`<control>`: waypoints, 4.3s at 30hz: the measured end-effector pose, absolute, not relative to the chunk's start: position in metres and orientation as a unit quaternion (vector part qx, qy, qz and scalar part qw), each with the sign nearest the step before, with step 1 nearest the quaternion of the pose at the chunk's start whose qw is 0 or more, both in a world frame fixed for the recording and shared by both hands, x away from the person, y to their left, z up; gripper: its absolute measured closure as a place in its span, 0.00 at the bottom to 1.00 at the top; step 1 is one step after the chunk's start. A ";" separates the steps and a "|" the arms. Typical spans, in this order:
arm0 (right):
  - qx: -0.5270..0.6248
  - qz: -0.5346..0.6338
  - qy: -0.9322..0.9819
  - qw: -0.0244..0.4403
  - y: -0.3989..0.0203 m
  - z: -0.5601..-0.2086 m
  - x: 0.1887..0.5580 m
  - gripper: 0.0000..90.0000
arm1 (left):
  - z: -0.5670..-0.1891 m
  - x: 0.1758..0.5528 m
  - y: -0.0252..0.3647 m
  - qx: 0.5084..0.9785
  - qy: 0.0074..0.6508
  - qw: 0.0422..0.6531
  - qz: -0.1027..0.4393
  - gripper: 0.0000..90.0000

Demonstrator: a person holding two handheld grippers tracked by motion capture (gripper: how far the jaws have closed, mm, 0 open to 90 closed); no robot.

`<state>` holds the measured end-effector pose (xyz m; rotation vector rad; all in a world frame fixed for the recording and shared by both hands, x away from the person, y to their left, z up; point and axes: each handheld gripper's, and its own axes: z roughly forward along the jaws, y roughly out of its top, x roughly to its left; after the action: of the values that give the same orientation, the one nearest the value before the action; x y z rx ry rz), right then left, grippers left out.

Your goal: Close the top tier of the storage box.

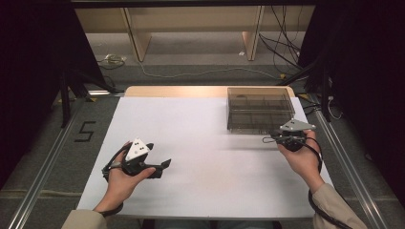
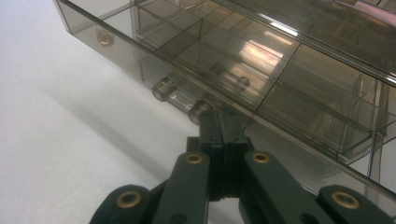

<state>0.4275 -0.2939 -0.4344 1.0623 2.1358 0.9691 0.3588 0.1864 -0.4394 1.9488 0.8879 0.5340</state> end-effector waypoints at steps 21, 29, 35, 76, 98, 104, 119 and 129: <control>0.404 0.366 0.786 0.293 -0.291 -0.433 0.439 1.00 | -0.440 0.359 0.186 0.789 0.360 0.449 0.215 0.16; 0.407 0.367 0.783 0.295 -0.291 -0.432 0.442 1.00 | -0.440 0.359 0.186 0.789 0.361 0.449 0.215 0.16; 0.408 0.366 0.782 0.298 -0.291 -0.432 0.444 1.00 | -0.440 0.360 0.187 0.788 0.362 0.449 0.214 0.16; 0.420 0.364 0.769 0.316 -0.294 -0.429 0.456 1.00 | -0.440 0.360 0.187 0.785 0.367 0.454 0.209 0.16; 0.424 0.365 0.765 0.320 -0.295 -0.428 0.462 1.00 | -0.440 0.360 0.188 0.785 0.367 0.454 0.209 0.16; 0.425 0.365 0.764 0.320 -0.296 -0.428 0.462 1.00 | -0.441 0.360 0.187 0.785 0.367 0.453 0.209 0.16; 0.426 0.360 0.764 0.323 -0.295 -0.430 0.466 1.00 | -0.441 0.361 0.187 0.785 0.368 0.452 0.208 0.16; 0.428 0.359 0.763 0.325 -0.294 -0.430 0.468 1.00 | -0.441 0.361 0.187 0.785 0.368 0.452 0.209 0.16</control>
<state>0.4684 -0.2944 -0.4304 1.1236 2.0015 0.9405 0.3608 0.1875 -0.4411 1.9403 0.9081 0.5153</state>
